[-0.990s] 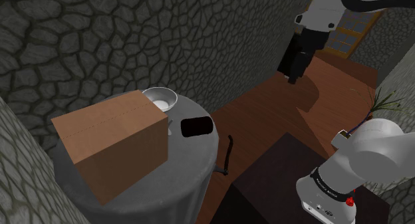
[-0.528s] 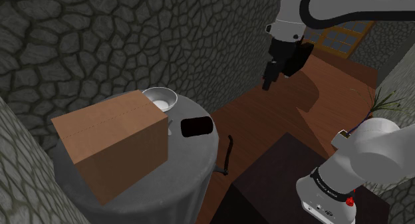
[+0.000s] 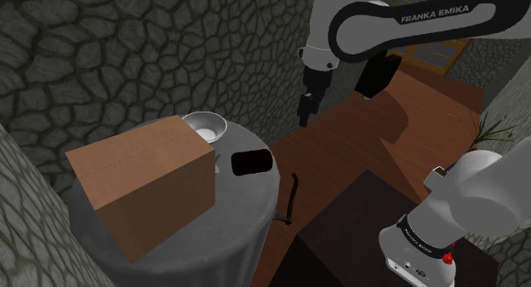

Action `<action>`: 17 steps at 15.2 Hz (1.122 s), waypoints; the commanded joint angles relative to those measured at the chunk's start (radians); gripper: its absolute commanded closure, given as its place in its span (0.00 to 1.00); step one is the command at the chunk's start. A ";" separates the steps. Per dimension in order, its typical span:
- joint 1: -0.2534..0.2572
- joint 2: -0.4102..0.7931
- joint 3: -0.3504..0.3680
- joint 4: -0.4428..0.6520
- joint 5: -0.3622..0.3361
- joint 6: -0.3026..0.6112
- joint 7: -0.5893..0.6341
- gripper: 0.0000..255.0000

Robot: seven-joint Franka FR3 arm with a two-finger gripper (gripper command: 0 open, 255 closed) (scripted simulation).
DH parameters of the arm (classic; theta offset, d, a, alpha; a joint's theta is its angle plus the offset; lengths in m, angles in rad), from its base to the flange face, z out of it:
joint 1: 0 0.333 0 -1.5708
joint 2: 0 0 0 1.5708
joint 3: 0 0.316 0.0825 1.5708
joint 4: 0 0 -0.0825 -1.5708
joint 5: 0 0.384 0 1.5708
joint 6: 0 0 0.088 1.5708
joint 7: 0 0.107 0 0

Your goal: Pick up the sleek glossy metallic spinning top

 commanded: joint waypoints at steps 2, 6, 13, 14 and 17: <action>0.013 0.112 0.028 0.053 -0.022 0.056 0.017 0.00; 0.034 0.259 0.061 0.141 -0.064 0.110 0.046 0.00; 0.090 0.523 0.094 0.338 -0.162 0.157 0.100 0.00; 0.100 0.561 0.096 0.371 -0.176 0.159 0.106 0.00; 0.136 0.676 0.097 0.477 -0.219 0.158 0.123 0.00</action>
